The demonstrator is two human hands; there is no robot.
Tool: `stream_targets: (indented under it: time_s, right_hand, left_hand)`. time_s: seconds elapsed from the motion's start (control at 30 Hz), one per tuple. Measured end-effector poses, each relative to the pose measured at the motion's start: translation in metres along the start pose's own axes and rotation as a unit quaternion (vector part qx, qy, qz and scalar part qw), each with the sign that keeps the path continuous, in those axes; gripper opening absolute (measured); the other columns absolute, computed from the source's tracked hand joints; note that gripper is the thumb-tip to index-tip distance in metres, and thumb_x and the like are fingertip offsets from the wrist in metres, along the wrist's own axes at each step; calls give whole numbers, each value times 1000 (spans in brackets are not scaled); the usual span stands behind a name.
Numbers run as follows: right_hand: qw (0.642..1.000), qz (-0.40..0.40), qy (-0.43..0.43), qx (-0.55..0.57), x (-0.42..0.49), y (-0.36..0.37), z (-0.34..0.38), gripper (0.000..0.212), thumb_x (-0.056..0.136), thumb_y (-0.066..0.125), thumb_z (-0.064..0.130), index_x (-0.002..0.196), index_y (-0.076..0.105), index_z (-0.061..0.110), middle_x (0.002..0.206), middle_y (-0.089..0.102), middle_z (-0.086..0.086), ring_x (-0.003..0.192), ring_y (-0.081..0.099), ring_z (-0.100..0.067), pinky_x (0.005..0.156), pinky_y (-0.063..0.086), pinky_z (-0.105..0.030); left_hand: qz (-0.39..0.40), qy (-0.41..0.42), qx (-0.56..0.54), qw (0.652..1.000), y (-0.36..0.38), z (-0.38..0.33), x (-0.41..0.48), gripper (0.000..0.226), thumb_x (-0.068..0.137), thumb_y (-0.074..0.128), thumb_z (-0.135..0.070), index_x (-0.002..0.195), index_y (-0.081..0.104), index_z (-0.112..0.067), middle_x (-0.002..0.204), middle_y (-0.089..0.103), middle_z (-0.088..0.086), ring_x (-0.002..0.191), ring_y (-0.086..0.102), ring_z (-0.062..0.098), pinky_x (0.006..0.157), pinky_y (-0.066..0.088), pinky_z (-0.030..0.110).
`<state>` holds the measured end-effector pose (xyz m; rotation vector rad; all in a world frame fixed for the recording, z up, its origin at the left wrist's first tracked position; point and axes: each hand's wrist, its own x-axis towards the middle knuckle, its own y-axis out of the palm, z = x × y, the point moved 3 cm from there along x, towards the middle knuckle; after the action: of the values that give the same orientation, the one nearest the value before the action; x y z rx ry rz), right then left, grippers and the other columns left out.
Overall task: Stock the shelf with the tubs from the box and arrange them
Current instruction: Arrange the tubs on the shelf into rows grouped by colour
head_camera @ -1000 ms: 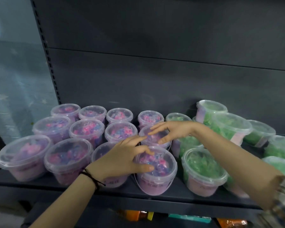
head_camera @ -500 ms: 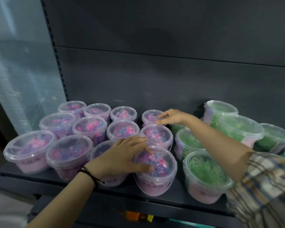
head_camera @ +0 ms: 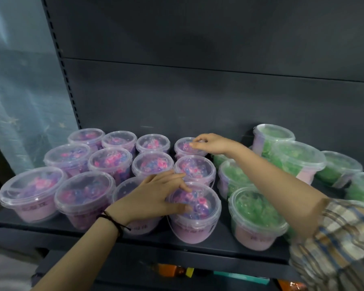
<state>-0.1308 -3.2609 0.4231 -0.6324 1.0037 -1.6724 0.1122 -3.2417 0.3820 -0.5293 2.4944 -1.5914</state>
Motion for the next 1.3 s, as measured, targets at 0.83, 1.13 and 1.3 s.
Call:
stream_targets:
  time_s: [0.83, 1.13, 1.3]
  right_hand:
    - [991, -37, -79, -102, -158, -27, -45, 55, 82, 55, 64, 124, 62, 28, 136, 52, 5, 132, 41, -13, 113, 28, -33]
    - [978, 25, -18, -204, -95, -6, -49, 57, 80, 65, 54, 129, 52, 29, 136, 52, -2, 126, 45, -23, 104, 39, -36]
    - [977, 165, -66, -114, -117, -23, -56, 63, 85, 67, 7, 140, 46, 28, 149, 34, 8, 140, 28, -9, 111, 23, -21]
  left_hand:
    - [-117, 132, 52, 983, 30, -91, 11, 59, 77, 43, -68, 130, 50, -44, 143, 42, -20, 138, 26, 2, 114, 15, 27]
    - [-99, 147, 48, 983, 52, -104, 17, 52, 76, 48, -69, 111, 63, -33, 121, 56, -17, 119, 44, 4, 103, 33, 31]
    - [-98, 139, 66, 983, 50, -108, 18, 42, 78, 53, -64, 108, 60, -36, 115, 53, -20, 111, 45, 1, 97, 37, 33]
